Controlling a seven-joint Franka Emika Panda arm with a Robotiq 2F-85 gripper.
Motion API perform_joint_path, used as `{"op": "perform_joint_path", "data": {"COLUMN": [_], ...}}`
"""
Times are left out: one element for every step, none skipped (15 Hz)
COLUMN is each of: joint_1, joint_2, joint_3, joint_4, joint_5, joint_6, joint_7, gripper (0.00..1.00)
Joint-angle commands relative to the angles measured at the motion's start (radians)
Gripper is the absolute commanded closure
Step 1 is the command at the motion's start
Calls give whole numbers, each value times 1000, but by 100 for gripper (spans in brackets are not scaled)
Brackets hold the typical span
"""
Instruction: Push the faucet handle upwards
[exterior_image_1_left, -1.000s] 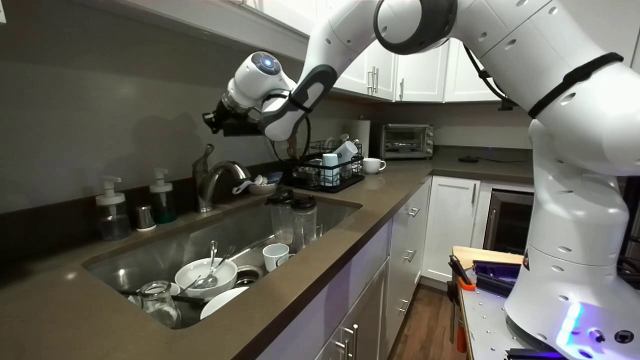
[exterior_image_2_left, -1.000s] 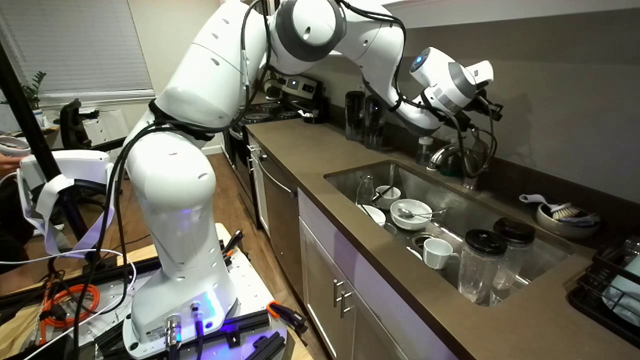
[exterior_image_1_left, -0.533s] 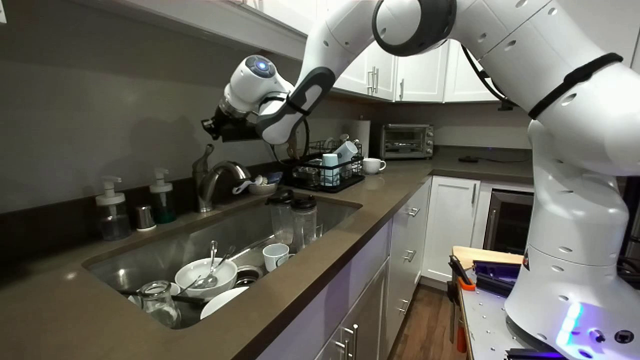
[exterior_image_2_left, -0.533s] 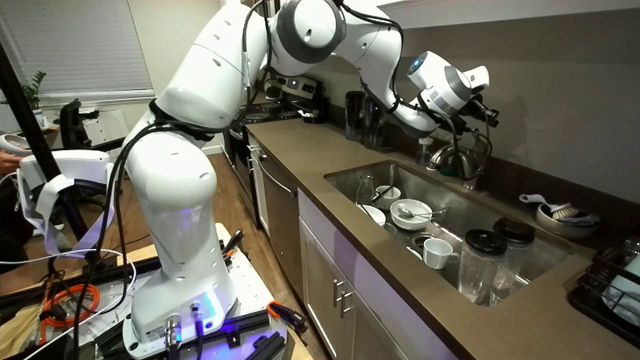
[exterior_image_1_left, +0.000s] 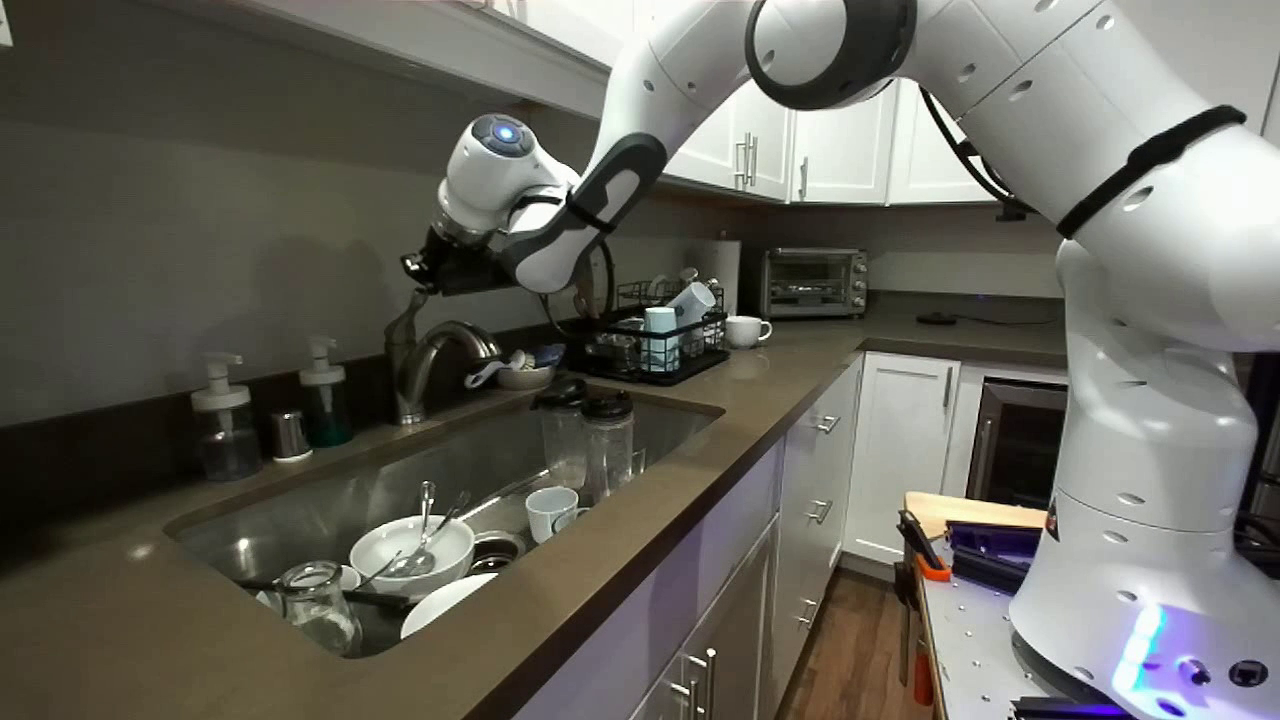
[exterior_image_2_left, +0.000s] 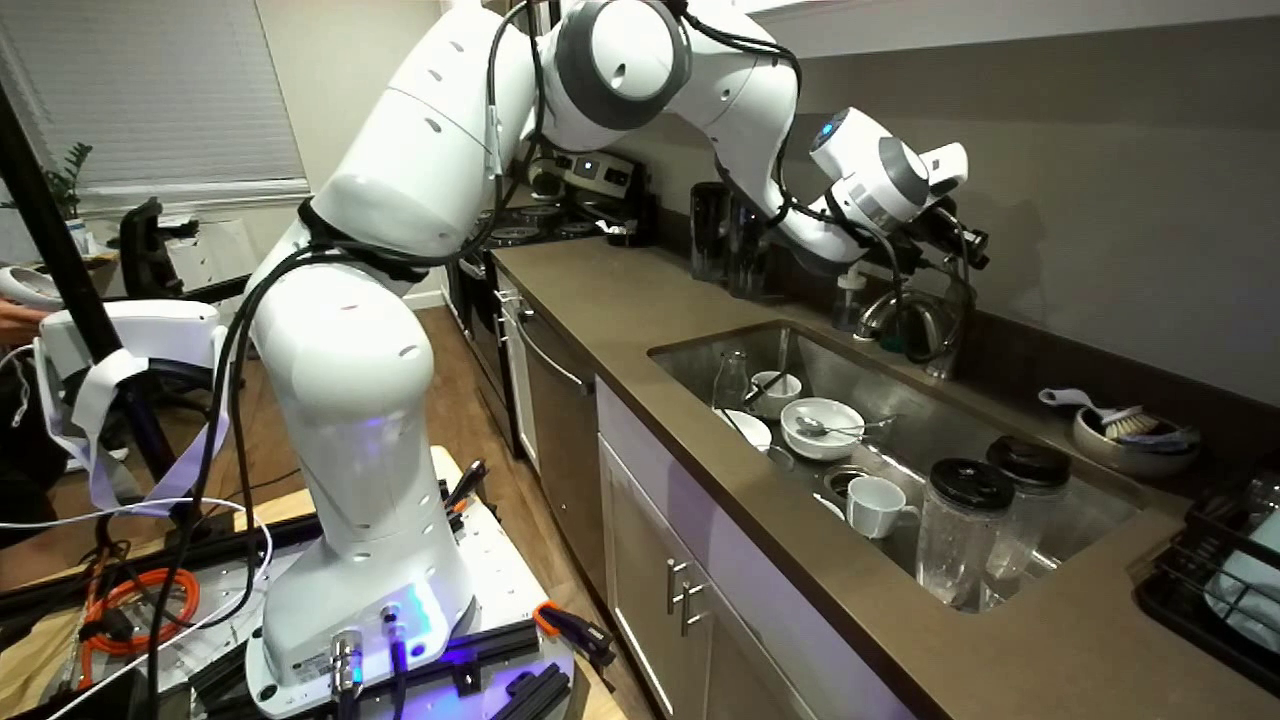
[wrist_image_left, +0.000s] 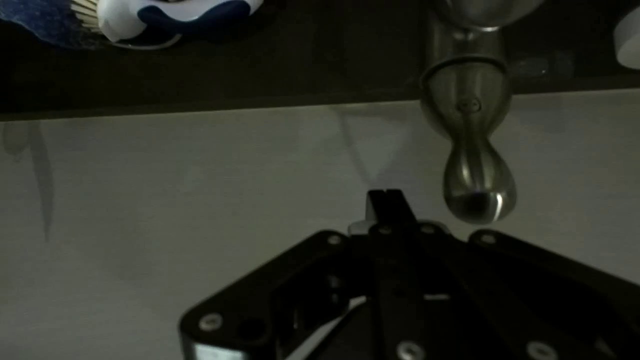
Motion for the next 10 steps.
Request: {"op": "perform_joint_path", "data": {"joint_1": [17,15,7,4,-2,-6,-15,-20,-29,-39], "joint_2": [-30,-36,-47,-54,-65,-73,-89,-101,-121,-135], "joint_3": [-5,3,19,27,40,50,70,81,99,117], "joint_4": [-26,-34,-48,-57,-71,-81,-102,-117,-142,-161], "joint_5": [-16,-14,-8,-6,-2,2,9,12,15,20], "joint_6": [-66,-70,-67,-65,-62,-64,-66,-69,-73,-75], "joint_7": [-26,-32,-49,-59,-74,-87,-112,-124,-146,-166], "gripper": [96,96,96,96,96,96,96,96,95,96]}}
